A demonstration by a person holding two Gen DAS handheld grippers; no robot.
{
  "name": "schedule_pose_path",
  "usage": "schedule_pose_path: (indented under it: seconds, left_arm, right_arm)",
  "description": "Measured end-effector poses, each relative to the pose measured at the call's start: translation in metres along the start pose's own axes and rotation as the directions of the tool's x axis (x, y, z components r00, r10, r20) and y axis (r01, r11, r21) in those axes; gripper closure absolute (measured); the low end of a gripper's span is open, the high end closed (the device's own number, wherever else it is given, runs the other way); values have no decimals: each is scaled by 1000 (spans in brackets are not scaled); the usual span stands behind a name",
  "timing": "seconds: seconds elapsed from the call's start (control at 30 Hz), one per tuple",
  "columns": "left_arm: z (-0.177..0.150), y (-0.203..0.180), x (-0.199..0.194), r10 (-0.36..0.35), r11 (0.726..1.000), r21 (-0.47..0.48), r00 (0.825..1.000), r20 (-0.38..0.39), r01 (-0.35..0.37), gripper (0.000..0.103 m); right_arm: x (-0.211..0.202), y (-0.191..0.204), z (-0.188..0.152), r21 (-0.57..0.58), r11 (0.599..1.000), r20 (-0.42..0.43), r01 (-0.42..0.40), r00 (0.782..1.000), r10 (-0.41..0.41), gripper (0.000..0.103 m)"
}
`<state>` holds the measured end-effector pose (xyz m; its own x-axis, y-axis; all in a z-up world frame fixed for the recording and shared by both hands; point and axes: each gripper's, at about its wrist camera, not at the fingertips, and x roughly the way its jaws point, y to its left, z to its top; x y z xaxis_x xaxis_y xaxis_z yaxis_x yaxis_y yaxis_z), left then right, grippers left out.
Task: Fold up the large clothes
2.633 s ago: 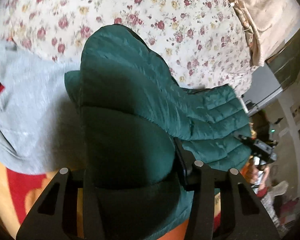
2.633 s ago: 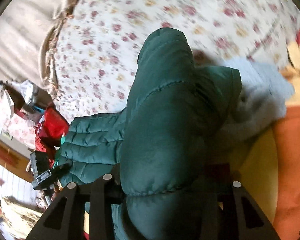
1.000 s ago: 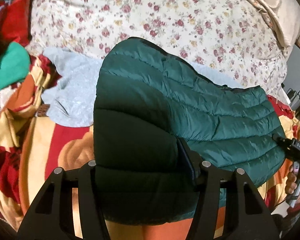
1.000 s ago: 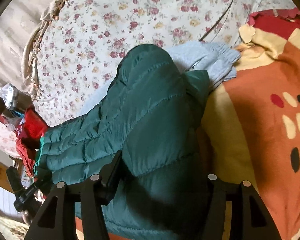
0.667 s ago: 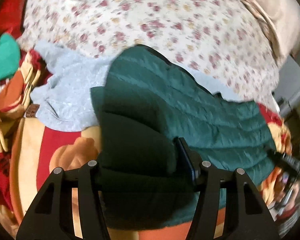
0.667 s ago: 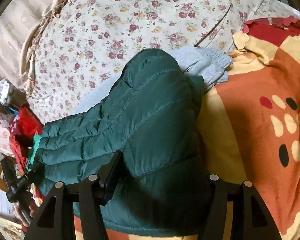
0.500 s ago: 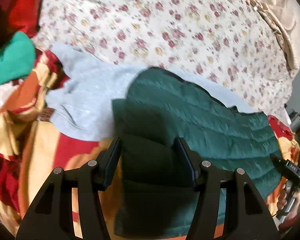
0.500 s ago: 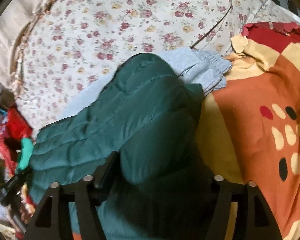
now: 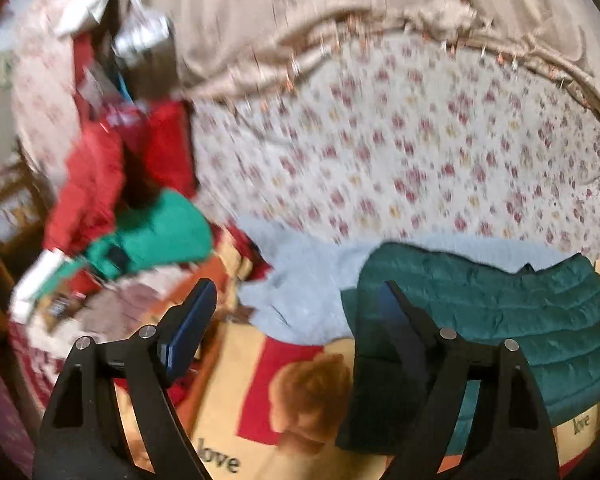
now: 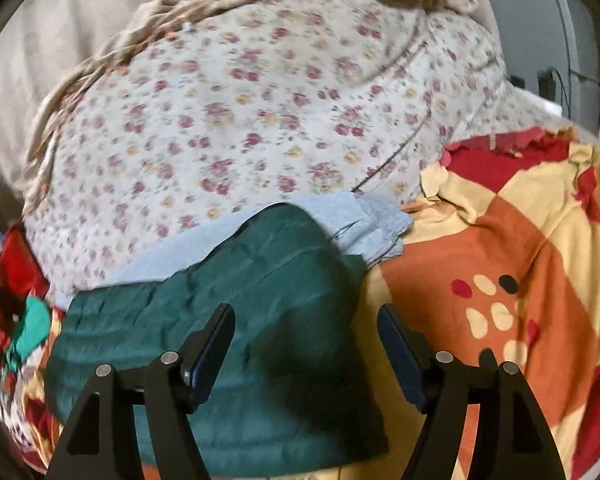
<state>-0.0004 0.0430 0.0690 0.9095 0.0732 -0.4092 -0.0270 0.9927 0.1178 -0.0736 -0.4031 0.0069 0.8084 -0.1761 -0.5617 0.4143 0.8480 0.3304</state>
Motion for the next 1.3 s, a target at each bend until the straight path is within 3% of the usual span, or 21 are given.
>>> schedule_pose_path:
  seconds: [0.13,0.33,0.47,0.63,0.83,1.3]
  left_arm:
    - [-3,-4,-42,-2,1000,4,998,57,2,14]
    - [-11,-18,-82,-34,999,3,998,47,34,14]
    - [-21,-23,-98,-70,997,-11,997,25,71,14]
    - [-37,-29,-119,-125,992,5,992,-8,125,14]
    - [-53,-38,-133,-215,976,6,974,-73,216,14]
    - [-72,-61,-140,-251,964,55,960,-125,260,14]
  right_arm:
    - [-32,38,-20,-105,994,1,-41,999,42,32]
    - [-72,98,-51,-283,959,47,-33,998,48,32]
    - [-89,118,-74,-304,951,42,-55,997,71,32]
    - [-89,127,-100,-287,955,-20,-74,997,71,32]
    - [-91,135,-124,-324,946,-40,-31,999,19,32]
    - [-85,131,-139,-342,939,-72,28,996,-56,32]
